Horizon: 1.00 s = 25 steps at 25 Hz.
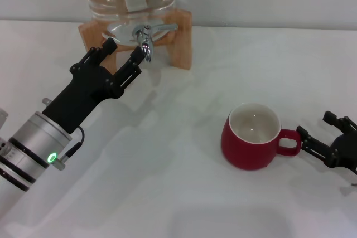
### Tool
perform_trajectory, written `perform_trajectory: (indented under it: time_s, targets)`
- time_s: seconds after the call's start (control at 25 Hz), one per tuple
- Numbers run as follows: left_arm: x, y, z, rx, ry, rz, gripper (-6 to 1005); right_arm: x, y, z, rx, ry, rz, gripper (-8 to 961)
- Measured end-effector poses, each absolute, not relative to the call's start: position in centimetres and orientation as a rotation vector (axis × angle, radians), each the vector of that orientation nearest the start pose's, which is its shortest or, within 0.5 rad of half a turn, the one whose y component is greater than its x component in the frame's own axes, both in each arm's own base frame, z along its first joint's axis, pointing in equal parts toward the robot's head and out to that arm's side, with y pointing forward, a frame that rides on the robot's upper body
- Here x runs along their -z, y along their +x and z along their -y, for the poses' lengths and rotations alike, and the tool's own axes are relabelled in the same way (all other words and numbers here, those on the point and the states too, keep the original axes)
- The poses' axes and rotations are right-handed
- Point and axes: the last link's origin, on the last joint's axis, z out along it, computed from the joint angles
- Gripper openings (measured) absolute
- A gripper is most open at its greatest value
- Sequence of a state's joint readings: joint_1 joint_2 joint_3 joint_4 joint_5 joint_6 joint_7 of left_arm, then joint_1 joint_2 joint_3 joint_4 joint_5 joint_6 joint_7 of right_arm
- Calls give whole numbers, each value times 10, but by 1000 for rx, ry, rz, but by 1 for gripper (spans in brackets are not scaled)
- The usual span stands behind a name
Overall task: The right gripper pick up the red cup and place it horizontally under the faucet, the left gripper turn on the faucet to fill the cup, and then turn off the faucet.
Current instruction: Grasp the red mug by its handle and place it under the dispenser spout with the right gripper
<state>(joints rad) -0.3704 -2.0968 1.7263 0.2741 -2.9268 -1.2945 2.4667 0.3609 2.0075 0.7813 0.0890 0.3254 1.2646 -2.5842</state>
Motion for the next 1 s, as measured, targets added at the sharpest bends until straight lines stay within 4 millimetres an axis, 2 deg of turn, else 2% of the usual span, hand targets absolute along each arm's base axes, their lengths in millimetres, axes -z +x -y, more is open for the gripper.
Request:
perform_trajectory:
  time_s: [0.24, 0.56, 0.84, 1.0]
  targets:
    - [42, -274, -311, 1129, -1966, 633, 757, 34, 346, -276, -778, -2060, -672, 873]
    - [42, -275, -311, 1125, -1970, 634, 756, 37, 345, -274, -783, -2069, -674, 873]
    - [43, -274, -311, 1124, -1971, 634, 756, 25, 354, -270, -817, -1948, -729, 872]
    - [42, -274, -312, 1124, -1969, 634, 756, 19, 355, -265, -863, -1941, -743, 872]
